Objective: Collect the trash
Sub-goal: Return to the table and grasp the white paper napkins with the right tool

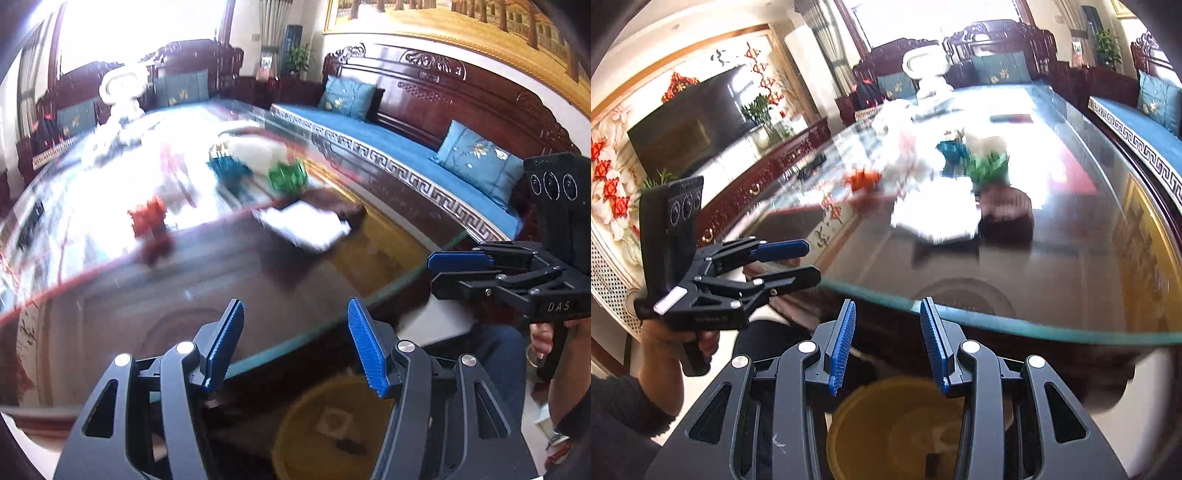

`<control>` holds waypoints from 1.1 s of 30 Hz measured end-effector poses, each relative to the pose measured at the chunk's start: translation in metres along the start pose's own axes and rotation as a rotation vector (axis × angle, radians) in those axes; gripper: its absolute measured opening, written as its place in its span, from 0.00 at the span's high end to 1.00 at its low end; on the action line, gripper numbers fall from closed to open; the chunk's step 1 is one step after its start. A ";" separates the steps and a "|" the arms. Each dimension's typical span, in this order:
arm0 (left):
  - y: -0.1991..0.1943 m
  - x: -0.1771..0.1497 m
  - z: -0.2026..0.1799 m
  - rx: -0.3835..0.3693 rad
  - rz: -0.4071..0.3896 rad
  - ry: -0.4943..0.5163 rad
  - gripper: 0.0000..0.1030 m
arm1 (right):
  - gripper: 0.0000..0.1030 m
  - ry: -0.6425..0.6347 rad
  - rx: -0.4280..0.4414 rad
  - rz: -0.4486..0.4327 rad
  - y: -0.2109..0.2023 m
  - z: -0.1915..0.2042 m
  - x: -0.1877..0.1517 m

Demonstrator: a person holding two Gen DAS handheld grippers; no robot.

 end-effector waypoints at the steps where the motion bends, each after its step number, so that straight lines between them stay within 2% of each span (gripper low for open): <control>1: 0.000 0.007 0.002 0.003 -0.004 0.005 0.43 | 0.64 -0.001 -0.002 -0.005 0.002 -0.001 0.006; 5: 0.000 0.030 0.018 0.031 -0.030 0.005 0.39 | 0.64 0.002 -0.003 -0.009 0.012 -0.008 0.030; 9: 0.000 0.043 0.043 0.083 -0.053 -0.007 0.34 | 0.64 0.031 -0.007 0.016 0.030 -0.018 0.040; 12: 0.002 0.044 0.064 0.107 -0.059 -0.043 0.32 | 0.64 0.063 -0.003 0.050 0.043 -0.026 0.039; 17: 0.014 0.036 0.093 0.097 -0.051 -0.117 0.27 | 0.64 0.092 0.000 0.094 0.062 -0.036 0.035; 21: 0.026 0.032 0.098 0.061 -0.036 -0.141 0.25 | 0.64 0.102 -0.001 0.112 0.073 -0.042 0.033; 33: 0.044 0.032 0.091 0.055 -0.003 -0.120 0.25 | 0.64 0.156 0.051 0.155 0.096 -0.055 0.039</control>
Point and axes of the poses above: each gripper's, at about its wrist camera, not at the fingertips, and y roughly the way its jaws point, z to its left, x to its top, the point moved 7 cm from there along y, roughly the way its jaws point, and after that the axes turned 11 degrees about -x, right-handed, at the moved point
